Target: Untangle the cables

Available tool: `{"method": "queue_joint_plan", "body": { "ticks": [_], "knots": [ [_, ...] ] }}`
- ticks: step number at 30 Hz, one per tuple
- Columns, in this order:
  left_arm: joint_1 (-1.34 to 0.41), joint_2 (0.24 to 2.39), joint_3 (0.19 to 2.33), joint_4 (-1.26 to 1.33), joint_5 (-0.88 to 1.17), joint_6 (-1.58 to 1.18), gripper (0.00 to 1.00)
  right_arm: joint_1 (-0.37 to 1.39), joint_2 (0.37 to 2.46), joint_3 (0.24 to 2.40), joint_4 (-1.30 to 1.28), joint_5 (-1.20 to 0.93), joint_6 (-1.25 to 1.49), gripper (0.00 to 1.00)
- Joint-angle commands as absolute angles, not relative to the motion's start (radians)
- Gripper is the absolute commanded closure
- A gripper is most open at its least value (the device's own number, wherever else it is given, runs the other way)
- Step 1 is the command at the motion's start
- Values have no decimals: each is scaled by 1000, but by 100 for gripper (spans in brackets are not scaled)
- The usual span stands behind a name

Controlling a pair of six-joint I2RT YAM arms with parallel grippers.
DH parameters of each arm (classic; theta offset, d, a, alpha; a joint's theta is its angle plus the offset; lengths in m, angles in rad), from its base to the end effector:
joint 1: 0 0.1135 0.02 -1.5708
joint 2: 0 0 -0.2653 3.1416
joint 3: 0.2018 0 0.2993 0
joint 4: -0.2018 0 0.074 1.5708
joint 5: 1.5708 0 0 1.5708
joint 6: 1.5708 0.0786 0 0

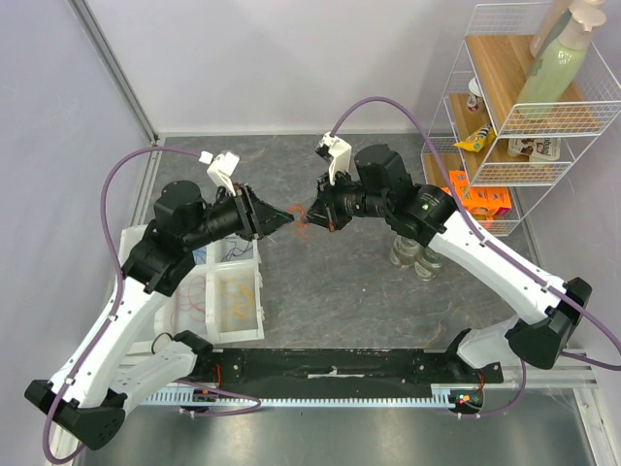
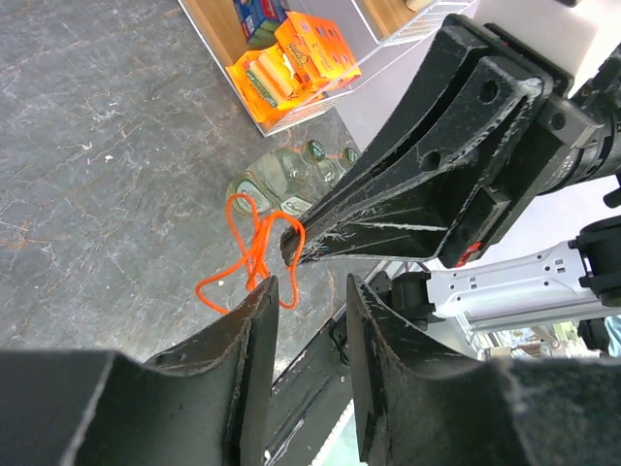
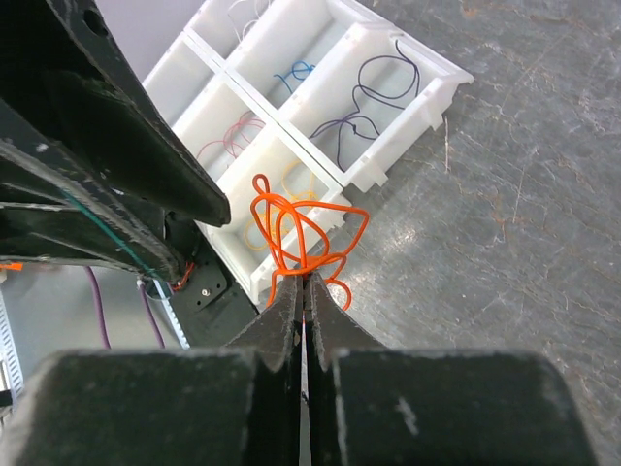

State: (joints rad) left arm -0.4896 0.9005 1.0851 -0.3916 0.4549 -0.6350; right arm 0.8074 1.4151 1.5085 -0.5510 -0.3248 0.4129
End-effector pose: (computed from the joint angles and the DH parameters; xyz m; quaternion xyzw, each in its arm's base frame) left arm 0.2255 -0.1593 0.4045 0.0868 0.7647 -0.4755 0.4262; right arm 0.2573 0.3052 0.3971 -0.2480 0.8049 0.4112 0.3486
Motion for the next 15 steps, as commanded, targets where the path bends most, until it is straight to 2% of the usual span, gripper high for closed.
{"method": "queue_joint_plan", "body": {
  "ticks": [1,4,8,10,15],
  "knots": [
    [-489,884,1112,-373,459,-632,61,801,1381,1514,-486,-357,436,100],
    [-489,868,1124,-385,424,-615,62,798,1376,1516,-486,-359,433,100],
    [-488,851,1173,-462,251,-588,64,796,1371,1514,-480,-383,433,100],
    [-488,854,1195,-500,200,-588,58,796,1368,1509,-477,-403,430,100],
    [-459,1027,1320,-612,427,-604,55,795,1370,1505,-472,-459,420,100]
  ]
}}
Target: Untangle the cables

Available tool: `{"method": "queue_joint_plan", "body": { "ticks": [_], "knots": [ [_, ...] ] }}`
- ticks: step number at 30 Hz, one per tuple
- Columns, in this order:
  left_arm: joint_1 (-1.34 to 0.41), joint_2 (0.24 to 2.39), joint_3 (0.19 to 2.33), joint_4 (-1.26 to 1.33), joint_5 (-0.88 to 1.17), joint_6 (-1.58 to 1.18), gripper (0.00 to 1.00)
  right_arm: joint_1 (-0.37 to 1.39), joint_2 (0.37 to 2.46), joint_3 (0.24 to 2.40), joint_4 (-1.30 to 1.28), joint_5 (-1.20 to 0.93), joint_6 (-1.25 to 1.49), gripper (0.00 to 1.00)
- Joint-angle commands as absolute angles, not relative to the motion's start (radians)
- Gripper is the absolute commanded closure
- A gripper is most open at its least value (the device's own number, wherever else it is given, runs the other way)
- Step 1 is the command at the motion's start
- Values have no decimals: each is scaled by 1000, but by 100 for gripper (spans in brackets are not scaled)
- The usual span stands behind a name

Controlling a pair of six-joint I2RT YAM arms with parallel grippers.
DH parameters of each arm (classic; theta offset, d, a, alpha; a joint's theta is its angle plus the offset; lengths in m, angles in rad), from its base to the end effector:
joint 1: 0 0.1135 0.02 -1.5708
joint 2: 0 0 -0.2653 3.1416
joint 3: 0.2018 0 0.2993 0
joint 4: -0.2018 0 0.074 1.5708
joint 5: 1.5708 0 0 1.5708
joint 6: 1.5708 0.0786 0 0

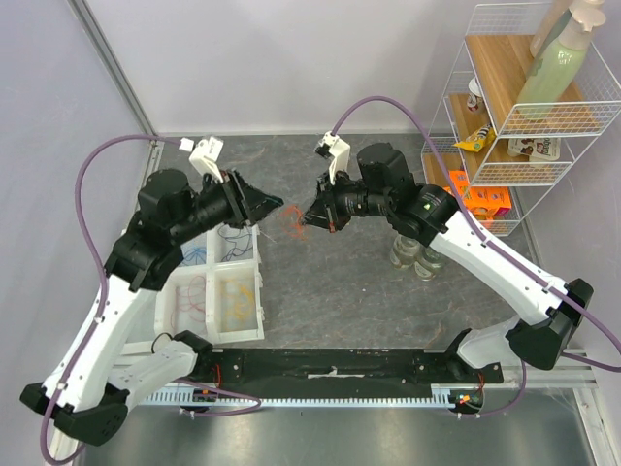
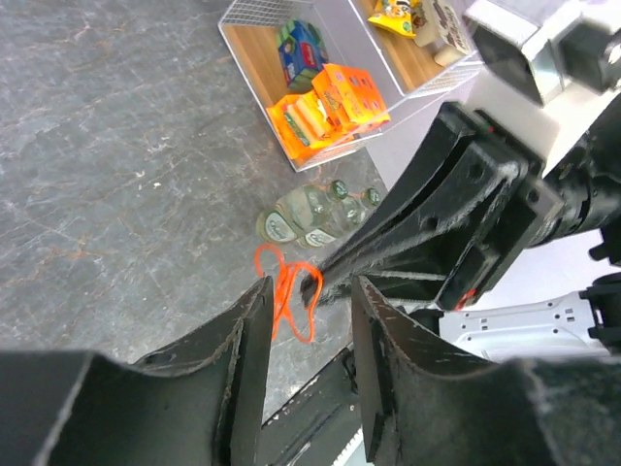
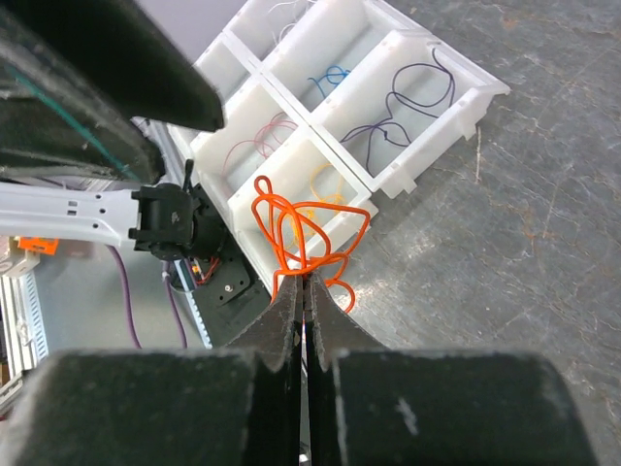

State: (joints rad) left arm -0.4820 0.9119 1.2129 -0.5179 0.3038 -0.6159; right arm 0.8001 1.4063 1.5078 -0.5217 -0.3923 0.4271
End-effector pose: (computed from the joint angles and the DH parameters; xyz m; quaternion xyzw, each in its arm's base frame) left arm 0.2242 -0.1438 0.4354 0.0430 0.7751 -0.4237 0.4667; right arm 0.2544 0.3051 0.4048 -0.2568 0.7890 0.4410 0.3421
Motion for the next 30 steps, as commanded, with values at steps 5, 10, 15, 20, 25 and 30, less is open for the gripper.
{"method": "queue_joint_plan", "body": {
  "ticks": [5,10,15,20,25,30],
  "knots": [
    [-431,1115,1341,-595,639,-679,51,796,1362,1493,-469,-466,419,100],
    [-431,1120,1301,-577,696,-698,49,796,1358,1489,-468,-465,419,100],
    [-433,1109,1278,-581,695,-695,58,796,1358,1488,-465,-466,420,100],
    [-431,1108,1270,-581,672,-698,62,796,1361,1485,-465,-474,419,100],
    [-431,1117,1269,-578,654,-703,56,796,1359,1485,-468,-486,420,100],
    [-431,1111,1273,-583,600,-709,56,796,1356,1480,-468,-489,422,100]
  ]
}}
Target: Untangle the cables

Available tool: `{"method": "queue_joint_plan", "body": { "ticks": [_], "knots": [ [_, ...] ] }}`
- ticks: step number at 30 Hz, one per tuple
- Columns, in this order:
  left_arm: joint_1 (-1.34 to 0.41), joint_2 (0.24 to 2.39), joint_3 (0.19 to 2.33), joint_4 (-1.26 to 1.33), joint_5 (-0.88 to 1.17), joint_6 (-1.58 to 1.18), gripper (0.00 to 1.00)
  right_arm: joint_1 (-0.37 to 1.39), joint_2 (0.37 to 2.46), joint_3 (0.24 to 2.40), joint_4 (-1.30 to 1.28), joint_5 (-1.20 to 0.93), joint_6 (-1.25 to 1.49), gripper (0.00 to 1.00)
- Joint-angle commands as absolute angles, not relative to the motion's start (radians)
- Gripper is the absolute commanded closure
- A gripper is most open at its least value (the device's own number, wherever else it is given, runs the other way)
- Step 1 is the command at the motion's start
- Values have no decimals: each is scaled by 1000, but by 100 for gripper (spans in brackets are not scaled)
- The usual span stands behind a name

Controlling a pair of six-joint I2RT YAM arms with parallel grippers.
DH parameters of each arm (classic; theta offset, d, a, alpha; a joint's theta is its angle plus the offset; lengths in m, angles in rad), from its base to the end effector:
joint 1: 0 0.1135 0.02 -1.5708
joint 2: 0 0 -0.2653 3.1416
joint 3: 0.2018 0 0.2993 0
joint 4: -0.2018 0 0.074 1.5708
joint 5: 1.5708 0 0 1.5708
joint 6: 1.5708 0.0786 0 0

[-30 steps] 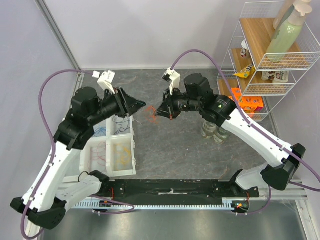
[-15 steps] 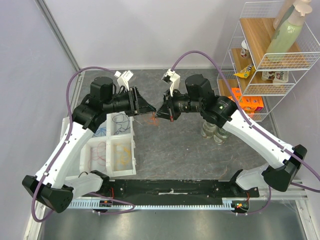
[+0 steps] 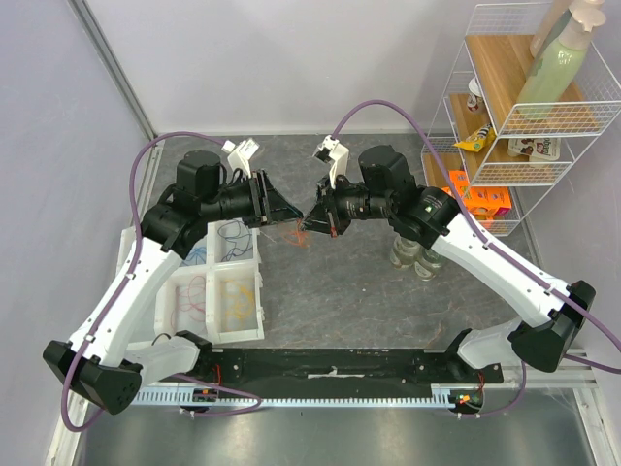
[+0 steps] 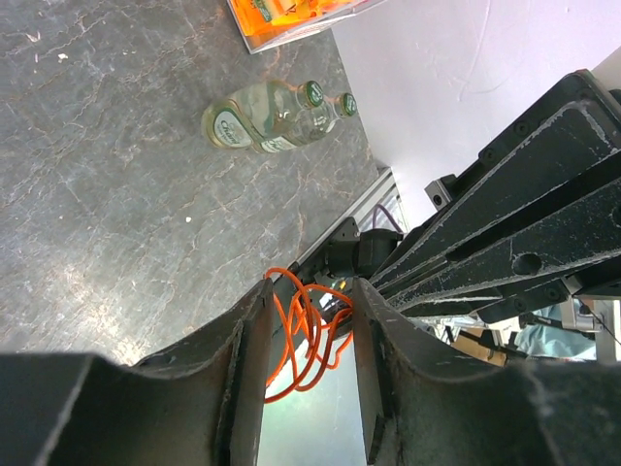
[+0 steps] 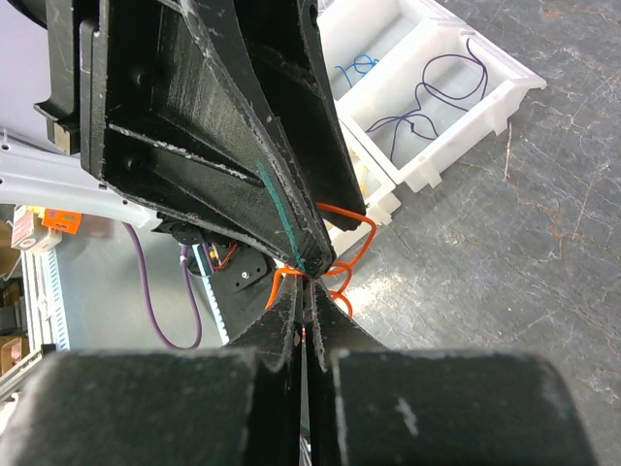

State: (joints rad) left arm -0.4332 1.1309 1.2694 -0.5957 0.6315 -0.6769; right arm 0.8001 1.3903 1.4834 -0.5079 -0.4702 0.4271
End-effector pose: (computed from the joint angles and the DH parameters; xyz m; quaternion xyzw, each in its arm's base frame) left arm 0.2641 -0.1733 0.3928 0.0648 0.8209 -0.4888 0.2880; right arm 0.2466 0.3050 0.4034 -0.2761 0.7768 0.4655 0.3221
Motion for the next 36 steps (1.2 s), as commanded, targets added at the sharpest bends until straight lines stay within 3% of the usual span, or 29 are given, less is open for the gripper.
{"method": "queue_joint_plan", "body": {
  "ticks": [1,6,10,15,29,36],
  "knots": [
    [-430,1105,1273,-583,589,-716,55,796,1353,1482,-469,-489,422,100],
    [-413,1066,1250,-517,612,-756,41,796,1355,1477,-469,-489,422,100],
    [-387,1061,1239,-509,630,-773,39,796,1358,1476,-468,-489,422,100],
    [-371,1118,1261,-586,672,-755,56,796,1359,1477,-468,-489,417,100],
    [-371,1111,1223,-535,762,-758,58,796,1359,1473,-462,-492,420,100],
    [-371,1124,1201,-529,796,-779,65,796,1351,1476,-459,-494,420,100]
  ]
}}
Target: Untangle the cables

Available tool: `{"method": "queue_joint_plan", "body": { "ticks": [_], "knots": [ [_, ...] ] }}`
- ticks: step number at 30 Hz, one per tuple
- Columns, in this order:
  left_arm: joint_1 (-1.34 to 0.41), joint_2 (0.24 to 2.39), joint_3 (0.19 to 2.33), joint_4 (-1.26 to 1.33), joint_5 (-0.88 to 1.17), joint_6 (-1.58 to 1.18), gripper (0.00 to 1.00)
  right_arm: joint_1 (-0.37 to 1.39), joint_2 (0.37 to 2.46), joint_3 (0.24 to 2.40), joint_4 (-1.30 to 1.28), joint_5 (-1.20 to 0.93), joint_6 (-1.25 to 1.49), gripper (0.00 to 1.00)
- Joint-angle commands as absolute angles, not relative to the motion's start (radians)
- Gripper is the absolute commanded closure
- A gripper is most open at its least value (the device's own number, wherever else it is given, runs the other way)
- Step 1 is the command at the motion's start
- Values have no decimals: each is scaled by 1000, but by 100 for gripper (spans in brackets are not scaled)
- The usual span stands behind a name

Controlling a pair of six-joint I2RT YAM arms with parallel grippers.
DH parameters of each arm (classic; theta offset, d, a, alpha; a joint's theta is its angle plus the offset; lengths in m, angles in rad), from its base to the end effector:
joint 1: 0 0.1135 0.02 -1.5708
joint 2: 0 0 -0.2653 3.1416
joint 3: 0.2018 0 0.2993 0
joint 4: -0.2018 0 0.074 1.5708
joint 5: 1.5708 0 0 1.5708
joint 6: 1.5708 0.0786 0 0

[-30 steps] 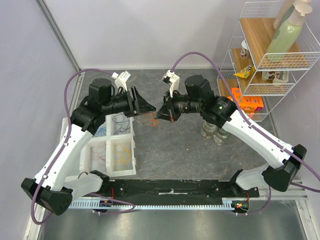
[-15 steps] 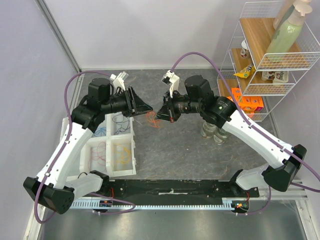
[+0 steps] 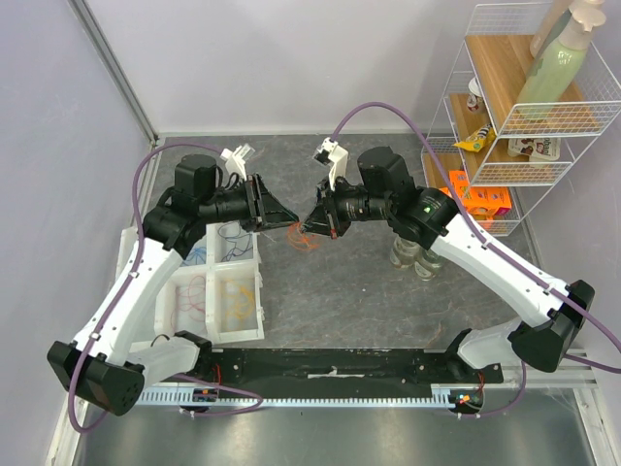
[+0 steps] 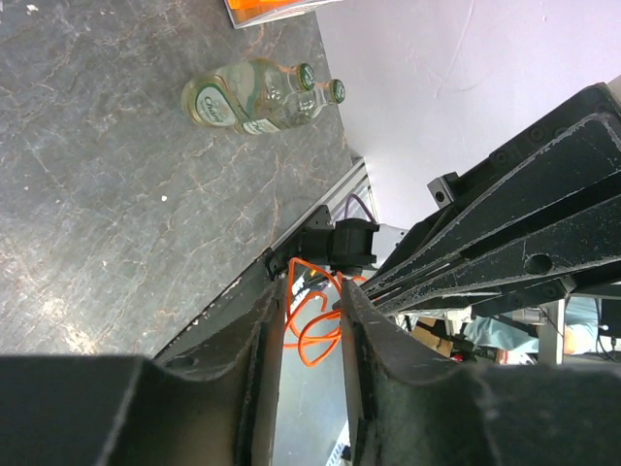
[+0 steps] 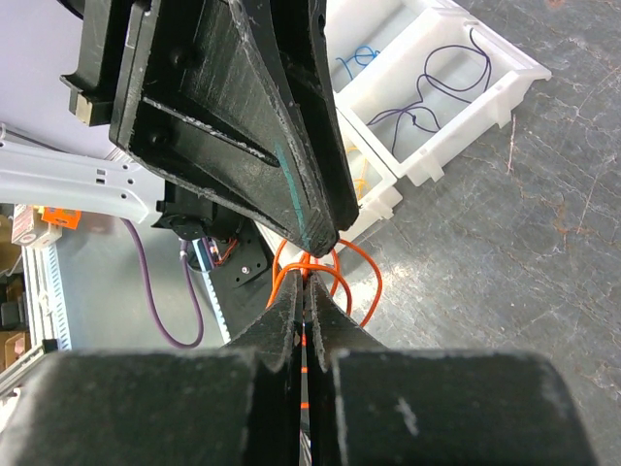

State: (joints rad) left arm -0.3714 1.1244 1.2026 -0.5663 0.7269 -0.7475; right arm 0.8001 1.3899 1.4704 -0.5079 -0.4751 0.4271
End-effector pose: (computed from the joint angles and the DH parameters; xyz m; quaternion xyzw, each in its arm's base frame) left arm 0.2702 -0.1613 0.3733 0.0302 0.8212 -0.5138 0.2465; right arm 0.2464 0.3053 0.3982 -0.2767 0.7796 0.4646 0.3160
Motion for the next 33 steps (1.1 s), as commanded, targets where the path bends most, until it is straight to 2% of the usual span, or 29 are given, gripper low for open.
{"method": "queue_joint_plan", "body": {
  "ticks": [1,4,7,8,13,16,22,33],
  "knots": [
    [-370,1124,1204,-526,793,-779,69,796,1350,1476,-460,-492,420,100],
    [-371,1114,1203,-519,770,-779,76,796,1347,1470,-457,-495,423,100],
    [-371,1108,1201,-518,767,-785,78,796,1344,1466,-459,-499,423,100],
    [-370,1111,1201,-518,772,-788,76,796,1344,1465,-459,-499,423,100],
    [-347,1094,1224,-561,704,-781,54,796,1339,1468,-456,-509,423,100],
    [-298,1078,1221,-561,709,-804,49,796,1332,1457,-448,-515,423,100],
    [-262,1108,1177,-558,842,-854,56,796,1327,1450,-446,-518,425,100],
    [-264,1077,1123,-456,947,-907,60,798,1344,1457,-439,-520,423,100]
  ]
}}
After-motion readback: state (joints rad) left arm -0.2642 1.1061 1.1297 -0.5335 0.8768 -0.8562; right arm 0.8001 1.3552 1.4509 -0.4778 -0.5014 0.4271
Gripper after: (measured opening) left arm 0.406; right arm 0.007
